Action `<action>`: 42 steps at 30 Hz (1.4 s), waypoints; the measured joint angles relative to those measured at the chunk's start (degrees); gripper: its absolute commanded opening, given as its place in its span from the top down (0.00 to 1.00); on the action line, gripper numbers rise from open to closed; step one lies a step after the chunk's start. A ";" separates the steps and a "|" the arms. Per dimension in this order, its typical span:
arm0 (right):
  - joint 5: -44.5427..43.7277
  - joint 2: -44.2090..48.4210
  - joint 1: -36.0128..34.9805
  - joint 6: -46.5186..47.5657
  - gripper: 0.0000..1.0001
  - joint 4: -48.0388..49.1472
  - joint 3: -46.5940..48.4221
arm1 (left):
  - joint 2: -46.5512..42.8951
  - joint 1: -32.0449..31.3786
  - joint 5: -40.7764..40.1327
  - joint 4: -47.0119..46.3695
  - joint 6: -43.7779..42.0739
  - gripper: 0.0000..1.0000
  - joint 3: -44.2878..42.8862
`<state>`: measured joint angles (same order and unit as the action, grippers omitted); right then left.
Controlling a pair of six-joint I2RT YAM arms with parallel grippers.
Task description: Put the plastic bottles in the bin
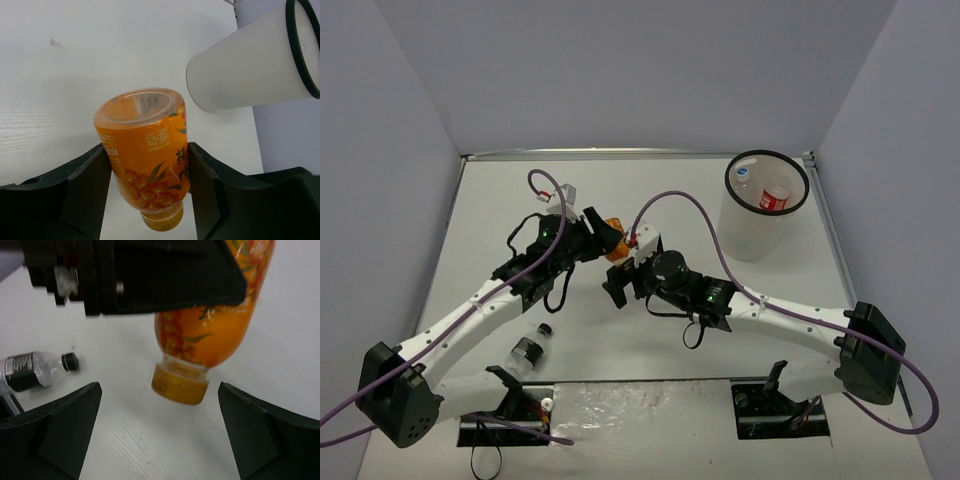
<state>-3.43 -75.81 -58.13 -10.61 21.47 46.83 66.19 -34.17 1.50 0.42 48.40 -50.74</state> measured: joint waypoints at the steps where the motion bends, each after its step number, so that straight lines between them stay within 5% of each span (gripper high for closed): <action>1: -1.32 0.00 -0.19 -0.20 0.04 1.59 0.00 | -0.27 -0.22 -0.15 0.41 0.02 0.80 0.05; 6: -6.65 -0.64 -0.42 -1.30 0.37 5.96 0.02 | -2.32 -1.15 -0.78 0.70 0.06 0.80 0.08; 9: -8.91 -2.29 -0.42 -2.32 0.45 6.41 0.23 | -3.86 -1.53 -1.27 0.71 0.03 0.80 0.08; 11: -9.37 -3.54 -0.45 -3.01 0.65 6.34 0.60 | -4.39 -1.76 -1.61 0.74 0.00 0.80 0.08; 15: -10.55 -4.50 -1.15 -3.72 0.81 5.98 1.20 | -4.49 -2.07 -1.77 0.73 0.16 0.78 0.06; 16: -10.78 -4.48 -1.24 -3.76 0.87 5.95 1.20 | -4.50 -2.19 -1.88 0.72 0.14 0.73 0.06; 18: -11.13 -4.42 -1.34 -3.74 0.93 5.95 1.20 | -4.50 -2.30 -2.12 0.66 0.15 0.33 0.06; 19: -11.60 -4.33 -1.49 -3.75 0.95 5.93 1.20 | -4.49 -2.40 -2.23 0.62 0.15 0.10 0.05; 21: -12.88 -4.02 -1.84 -3.73 0.97 5.93 1.10 | -4.47 -2.58 -2.43 0.64 -0.29 0.03 -0.14; 31: -22.01 1.36 3.73 -2.45 0.95 -0.79 3.62 | -6.34 -2.99 -6.48 14.06 -5.97 0.03 -7.65; 42: -14.17 4.62 41.90 -1.99 0.87 -14.46 19.69 | -17.93 -2.93 -26.55 44.07 -0.92 0.03 -11.65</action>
<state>-17.60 -71.19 -16.23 -12.60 7.00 66.51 48.26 -37.11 -25.04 44.49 47.49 -62.38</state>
